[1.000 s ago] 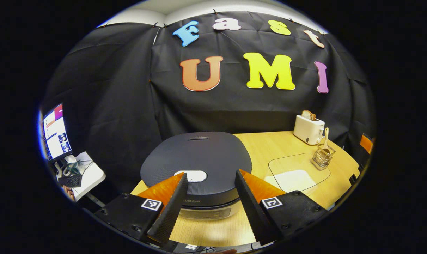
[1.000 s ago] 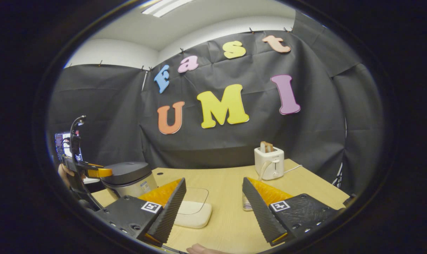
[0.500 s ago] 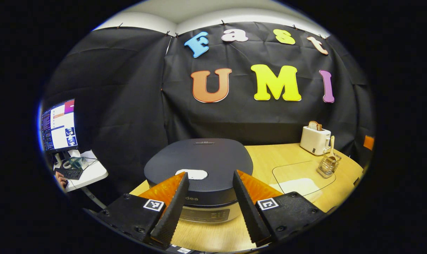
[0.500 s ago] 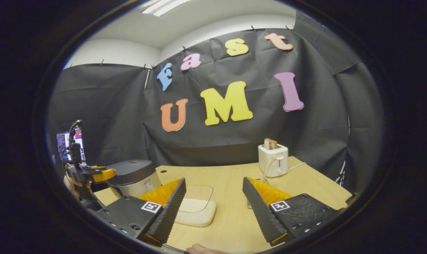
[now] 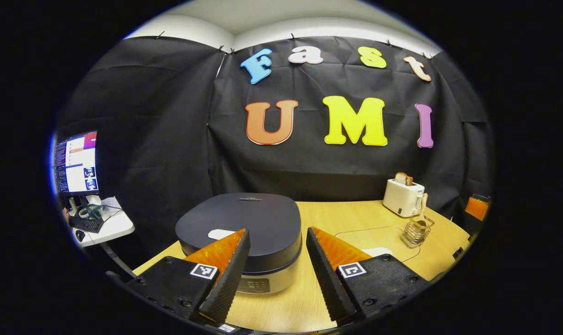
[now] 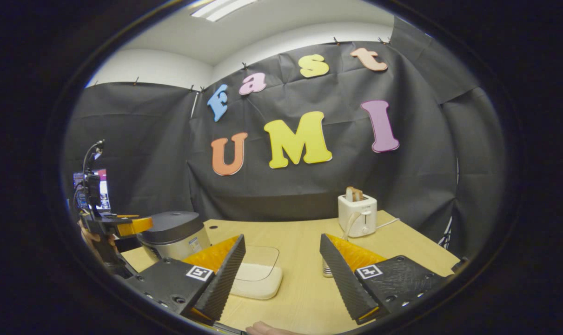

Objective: Close the left gripper, press the button to open the rice cooker; take a wooden spoon from the chopstick holder with the right hand, scoop a spoonful of rice and pour it into the rice cooker, then put the wooden spoon back into the chopstick holder.

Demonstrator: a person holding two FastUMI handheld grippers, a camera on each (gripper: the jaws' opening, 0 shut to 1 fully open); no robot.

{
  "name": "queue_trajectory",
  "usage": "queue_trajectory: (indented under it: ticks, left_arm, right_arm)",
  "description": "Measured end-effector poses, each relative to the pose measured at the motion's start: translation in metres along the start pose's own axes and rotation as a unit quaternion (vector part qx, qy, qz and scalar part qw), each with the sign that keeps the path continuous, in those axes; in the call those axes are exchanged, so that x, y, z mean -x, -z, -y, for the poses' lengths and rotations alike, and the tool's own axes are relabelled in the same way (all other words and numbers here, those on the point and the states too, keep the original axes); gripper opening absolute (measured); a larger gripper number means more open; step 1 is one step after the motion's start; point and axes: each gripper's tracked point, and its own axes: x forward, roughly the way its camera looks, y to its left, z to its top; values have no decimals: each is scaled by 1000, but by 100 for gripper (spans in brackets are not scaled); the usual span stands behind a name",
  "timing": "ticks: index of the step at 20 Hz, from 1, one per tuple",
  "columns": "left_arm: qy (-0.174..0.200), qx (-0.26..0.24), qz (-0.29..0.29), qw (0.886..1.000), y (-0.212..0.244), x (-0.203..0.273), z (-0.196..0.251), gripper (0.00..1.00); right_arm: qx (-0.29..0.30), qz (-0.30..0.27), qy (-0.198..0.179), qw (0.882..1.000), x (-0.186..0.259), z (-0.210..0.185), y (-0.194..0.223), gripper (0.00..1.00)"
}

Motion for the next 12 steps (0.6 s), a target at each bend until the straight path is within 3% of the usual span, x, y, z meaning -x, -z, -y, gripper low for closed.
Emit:
queue_trajectory:
  ticks: [11,12]
  left_arm:
    - [57,-13,12,998,-6,18,90,79]
    - [57,-16,16,998,-6,17,93,79]
  right_arm:
    - [8,8,25,1000,19,21,-10,92]
    - [10,6,28,1000,19,23,-9,96]
